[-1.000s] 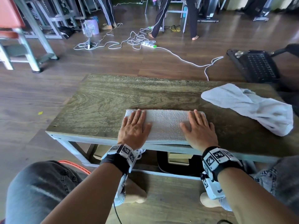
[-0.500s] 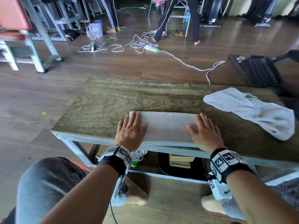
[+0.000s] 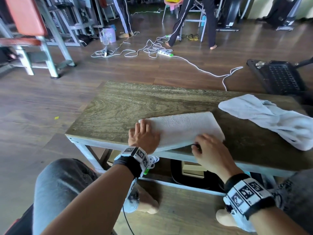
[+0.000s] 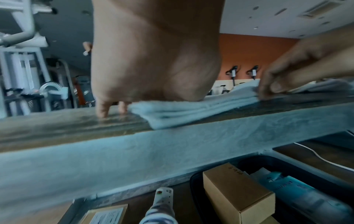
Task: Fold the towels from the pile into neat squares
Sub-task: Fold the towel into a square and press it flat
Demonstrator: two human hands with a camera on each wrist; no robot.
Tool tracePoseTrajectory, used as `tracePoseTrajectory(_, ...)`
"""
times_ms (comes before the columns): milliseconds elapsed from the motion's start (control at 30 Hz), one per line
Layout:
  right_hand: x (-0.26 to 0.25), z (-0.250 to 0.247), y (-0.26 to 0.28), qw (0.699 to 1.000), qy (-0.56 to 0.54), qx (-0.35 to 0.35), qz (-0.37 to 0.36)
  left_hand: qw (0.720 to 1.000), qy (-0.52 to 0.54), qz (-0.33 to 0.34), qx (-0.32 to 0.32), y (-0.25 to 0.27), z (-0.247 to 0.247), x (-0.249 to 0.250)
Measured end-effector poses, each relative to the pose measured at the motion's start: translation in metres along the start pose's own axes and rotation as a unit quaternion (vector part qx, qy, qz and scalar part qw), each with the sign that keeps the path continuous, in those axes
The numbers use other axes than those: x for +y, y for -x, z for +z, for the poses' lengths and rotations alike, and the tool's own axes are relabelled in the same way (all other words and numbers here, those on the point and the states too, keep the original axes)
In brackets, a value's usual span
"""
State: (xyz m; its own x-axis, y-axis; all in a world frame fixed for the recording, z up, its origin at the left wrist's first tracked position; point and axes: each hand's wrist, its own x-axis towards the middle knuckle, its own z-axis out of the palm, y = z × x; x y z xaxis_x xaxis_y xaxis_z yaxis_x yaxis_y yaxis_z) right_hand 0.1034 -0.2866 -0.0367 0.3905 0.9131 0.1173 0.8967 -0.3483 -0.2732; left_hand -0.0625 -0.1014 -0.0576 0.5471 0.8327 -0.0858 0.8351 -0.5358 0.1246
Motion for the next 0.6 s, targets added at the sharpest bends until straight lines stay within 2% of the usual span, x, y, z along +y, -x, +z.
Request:
tracePoseTrajectory(67,0.009,-0.001,0.0,0.999,0.003,-0.045,0.028,0.998,-0.018,-0.021,0.058,0.008,-0.007,0.005)
tracePoseTrajectory(100,0.012,-0.003,0.002,0.996,0.002,-0.074,0.045,0.997,-0.006,-0.032,0.067,0.012,-0.01,0.005)
tracePoseTrajectory(167,0.015,-0.005,0.005,0.994,-0.013,-0.092,0.06,0.996,0.027,-0.058,0.059,0.017,-0.013,0.003)
tracePoseTrajectory(233,0.015,-0.005,0.007,0.996,-0.031,-0.073,0.047,0.996,0.037,-0.071,0.05,0.021,-0.013,0.002)
tracePoseTrajectory(333,0.015,-0.004,0.009,0.996,-0.056,-0.069,0.019,0.996,0.059,-0.067,0.025,0.025,-0.019,0.006)
tracePoseTrajectory(400,0.016,0.0,0.011,0.996,-0.048,-0.075,0.003,0.99,0.133,-0.048,-0.001,0.025,-0.029,0.012)
tracePoseTrajectory(500,0.018,0.009,0.015,0.997,-0.013,-0.07,-0.022,0.953,0.294,-0.031,-0.056,0.021,-0.036,0.026)
tracePoseTrajectory(600,0.016,0.015,0.02,0.998,0.002,-0.045,-0.054,0.895,0.431,-0.062,-0.094,0.026,-0.044,0.043)
